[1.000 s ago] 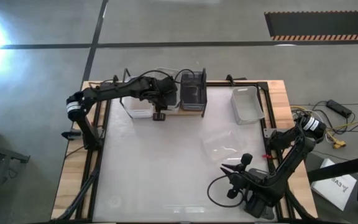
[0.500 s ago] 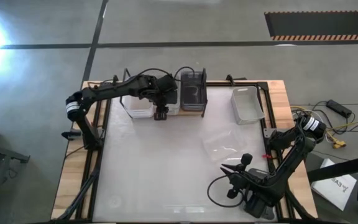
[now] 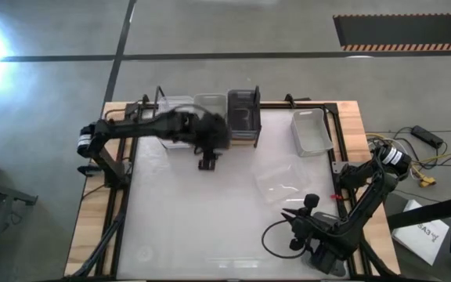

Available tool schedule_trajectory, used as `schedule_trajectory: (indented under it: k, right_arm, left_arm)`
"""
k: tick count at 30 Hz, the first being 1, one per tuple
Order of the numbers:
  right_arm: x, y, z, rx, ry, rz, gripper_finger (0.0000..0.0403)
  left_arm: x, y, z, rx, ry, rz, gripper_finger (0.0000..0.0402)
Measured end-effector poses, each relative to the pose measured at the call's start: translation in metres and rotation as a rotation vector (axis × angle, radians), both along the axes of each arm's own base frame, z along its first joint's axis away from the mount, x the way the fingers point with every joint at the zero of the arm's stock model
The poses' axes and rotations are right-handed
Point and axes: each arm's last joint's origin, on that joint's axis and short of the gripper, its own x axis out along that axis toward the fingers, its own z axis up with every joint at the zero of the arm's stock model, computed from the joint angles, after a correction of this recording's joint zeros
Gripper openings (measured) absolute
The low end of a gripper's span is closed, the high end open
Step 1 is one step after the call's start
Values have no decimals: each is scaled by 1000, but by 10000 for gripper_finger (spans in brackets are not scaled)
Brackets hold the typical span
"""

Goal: Stack baskets on shelf by color
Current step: Stack the black bin on top of the black bin on the shelf

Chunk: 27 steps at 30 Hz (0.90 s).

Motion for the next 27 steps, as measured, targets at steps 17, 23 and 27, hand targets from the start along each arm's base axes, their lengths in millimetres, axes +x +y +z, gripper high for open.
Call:
schedule_trajectory:
  k: [17, 23, 27]
  right_arm:
    - [-31, -30, -4, 284, -65, -223, 89]
    - [-28, -40, 35, 443, 50, -192, 162]
    - [-22, -32, 58, 650, 217, -48, 199]
  left_arm:
    - [19, -125, -106, -276, -399, -81, 198]
    - [-2, -144, -143, -417, -686, 36, 198]
    - [-16, -154, -155, -403, -754, 76, 198]
